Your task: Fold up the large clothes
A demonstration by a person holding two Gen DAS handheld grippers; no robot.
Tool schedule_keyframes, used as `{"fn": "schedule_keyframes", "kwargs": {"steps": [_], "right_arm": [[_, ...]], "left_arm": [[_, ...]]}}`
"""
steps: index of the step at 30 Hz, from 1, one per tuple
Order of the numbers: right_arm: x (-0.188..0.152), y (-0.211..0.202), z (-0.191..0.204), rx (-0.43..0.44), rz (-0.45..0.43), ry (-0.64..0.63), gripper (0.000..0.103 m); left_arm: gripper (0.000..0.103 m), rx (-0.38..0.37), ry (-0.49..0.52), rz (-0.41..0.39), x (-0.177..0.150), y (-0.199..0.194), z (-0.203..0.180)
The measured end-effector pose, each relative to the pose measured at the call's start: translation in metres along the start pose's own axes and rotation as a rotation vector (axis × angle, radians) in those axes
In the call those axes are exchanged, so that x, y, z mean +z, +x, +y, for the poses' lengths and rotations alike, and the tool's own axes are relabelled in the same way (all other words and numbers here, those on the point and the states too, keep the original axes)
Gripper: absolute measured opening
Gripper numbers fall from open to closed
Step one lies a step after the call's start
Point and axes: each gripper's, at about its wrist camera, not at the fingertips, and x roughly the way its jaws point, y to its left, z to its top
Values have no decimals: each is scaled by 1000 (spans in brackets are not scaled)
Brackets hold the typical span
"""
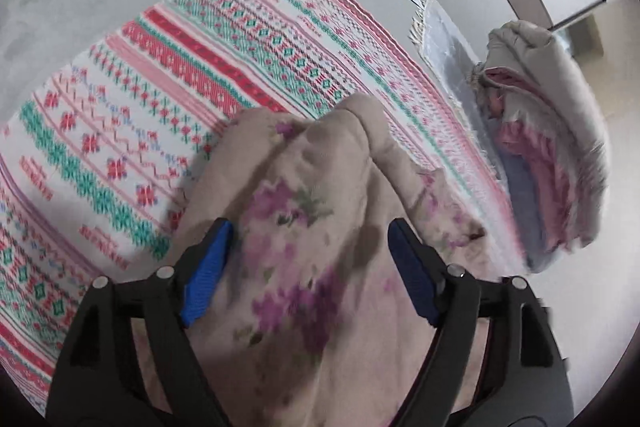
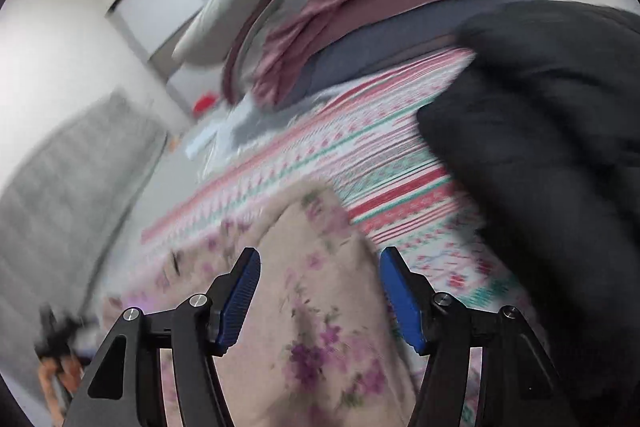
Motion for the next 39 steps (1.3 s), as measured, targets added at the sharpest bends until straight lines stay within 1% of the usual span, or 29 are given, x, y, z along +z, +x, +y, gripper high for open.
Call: {"fn": "schedule_keyframes", "kwargs": {"steps": [1,2,3,4,5,6,7,8,10,11,12,13,14,16,18,19,21,22,24,25,26,28,30,33,35,36,37,38,39], "right_arm": [[-1,10,0,-2,14,1,63],[-2,16,-3,-2,24,10,63],[-1,26,-4,-1,37,30,63],[0,30,-5,-3,38,37,58],[0,31,-5,-9,38,34,28],[1,33,-3,-30,37,31,20],[3,31,-2,-37,26,36,18],[5,22,4,-34,-12,31,16],[16,0,18,-31,-94,10,14],[21,-8,22,-24,-124,7,13],[33,-21,30,-8,-184,11,13],[39,-28,33,0,-215,16,13],[49,-36,39,17,-257,27,13],[64,-35,45,17,-308,47,13],[73,-26,45,0,-336,69,13],[76,-14,40,-21,-338,87,13],[75,20,26,-57,-300,127,13],[73,33,19,-75,-278,140,13],[58,82,-7,-149,-161,185,13],[54,96,-14,-160,-124,202,13],[48,114,-28,-159,-72,255,13],[48,116,-37,-138,-75,295,13],[50,111,-31,-177,-101,259,13],[46,115,-25,-232,-94,236,13],[45,118,-24,-244,-71,239,13],[43,123,-28,-240,-38,252,14],[42,127,-32,-238,-11,269,16],[42,126,-38,-235,0,288,22],[39,128,-46,-224,19,329,24]], "left_arm": [[79,-1,3,-13,0,0,1],[68,-3,13,-24,-1,3,1],[54,6,32,-22,-1,6,0],[22,29,65,-9,0,10,-2],[20,21,65,-5,2,9,1],[17,-1,43,-22,5,7,4],[16,-25,26,-40,7,1,7],[15,-42,27,-69,10,-9,5],[14,-78,66,-152,16,-35,-9],[14,-86,102,-214,21,-50,-20],[14,-91,131,-258,24,-62,-30],[14,-99,147,-280,28,-69,-38],[14,-106,156,-290,35,-73,-48],[14,-104,162,-287,49,-69,-59],[14,-100,160,-291,65,-51,-65],[14,-69,158,-286,72,-33,-66],[14,-6,161,-258,75,4,-61],[14,34,152,-232,75,29,-52],[14,95,139,-193,71,64,-42],[14,124,132,-167,70,80,-37],[15,142,119,-160,68,92,-33],[15,162,122,-179,66,95,-33],[15,182,145,-220,62,86,-37],[15,196,152,-248,56,81,-37],[19,184,129,-229,57,84,-32],[21,178,122,-214,59,86,-30],[25,170,125,-196,60,87,-29],[28,165,136,-180,61,89,-31],[30,159,144,-171,61,88,-32]]}}
